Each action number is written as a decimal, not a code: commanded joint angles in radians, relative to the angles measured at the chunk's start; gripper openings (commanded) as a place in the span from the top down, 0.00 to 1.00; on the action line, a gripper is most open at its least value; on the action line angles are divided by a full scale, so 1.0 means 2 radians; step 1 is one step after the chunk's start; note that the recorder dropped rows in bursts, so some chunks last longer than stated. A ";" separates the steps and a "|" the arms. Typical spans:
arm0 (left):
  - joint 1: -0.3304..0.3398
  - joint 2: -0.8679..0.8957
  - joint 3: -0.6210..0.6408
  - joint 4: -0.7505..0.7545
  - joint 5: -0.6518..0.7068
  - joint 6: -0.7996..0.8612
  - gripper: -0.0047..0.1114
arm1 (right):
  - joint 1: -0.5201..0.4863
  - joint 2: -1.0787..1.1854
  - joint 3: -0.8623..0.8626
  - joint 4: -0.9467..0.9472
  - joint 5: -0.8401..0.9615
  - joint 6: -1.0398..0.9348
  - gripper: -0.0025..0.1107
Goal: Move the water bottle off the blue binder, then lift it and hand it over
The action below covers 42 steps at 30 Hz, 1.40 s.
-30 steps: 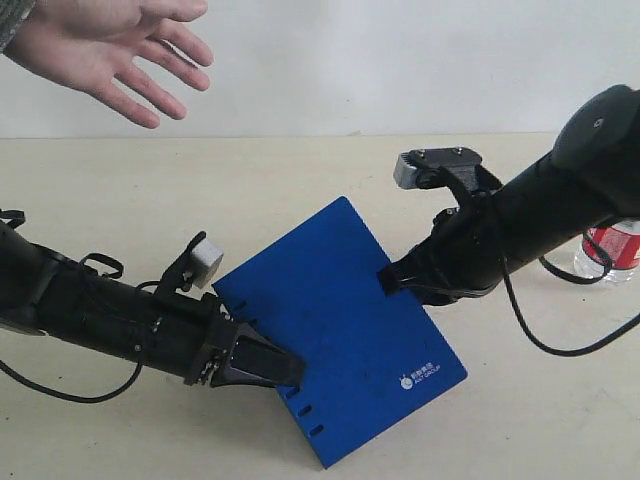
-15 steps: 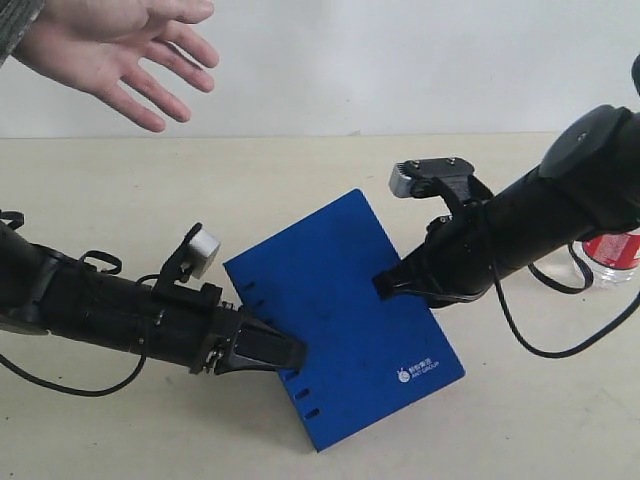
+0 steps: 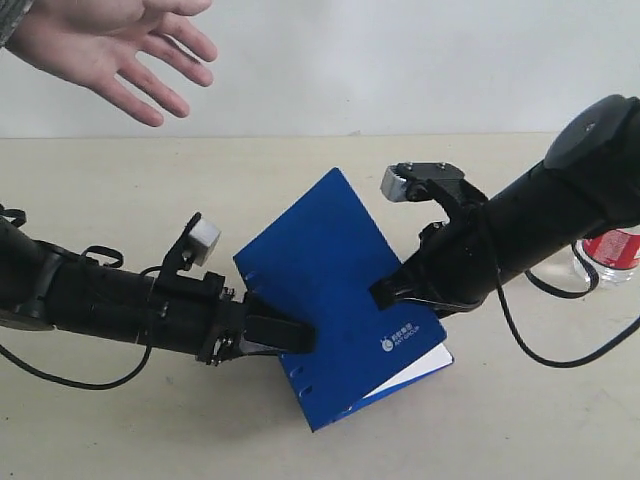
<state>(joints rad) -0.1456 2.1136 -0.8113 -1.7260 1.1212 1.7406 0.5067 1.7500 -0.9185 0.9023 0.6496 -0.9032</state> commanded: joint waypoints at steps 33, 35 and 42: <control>-0.008 -0.004 -0.006 -0.009 0.013 0.005 0.48 | -0.124 0.021 -0.001 0.060 0.068 -0.003 0.58; -0.008 -0.004 -0.006 -0.009 0.013 0.005 0.48 | -0.124 0.025 -0.001 0.069 0.061 -0.008 0.58; -0.008 -0.004 -0.006 -0.009 0.014 0.005 0.48 | -0.124 0.060 -0.001 0.097 0.054 -0.034 0.58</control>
<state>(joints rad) -0.1568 2.1136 -0.8177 -1.7260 1.1135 1.7514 0.2679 1.8468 -0.9185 1.0640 0.7674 -0.9388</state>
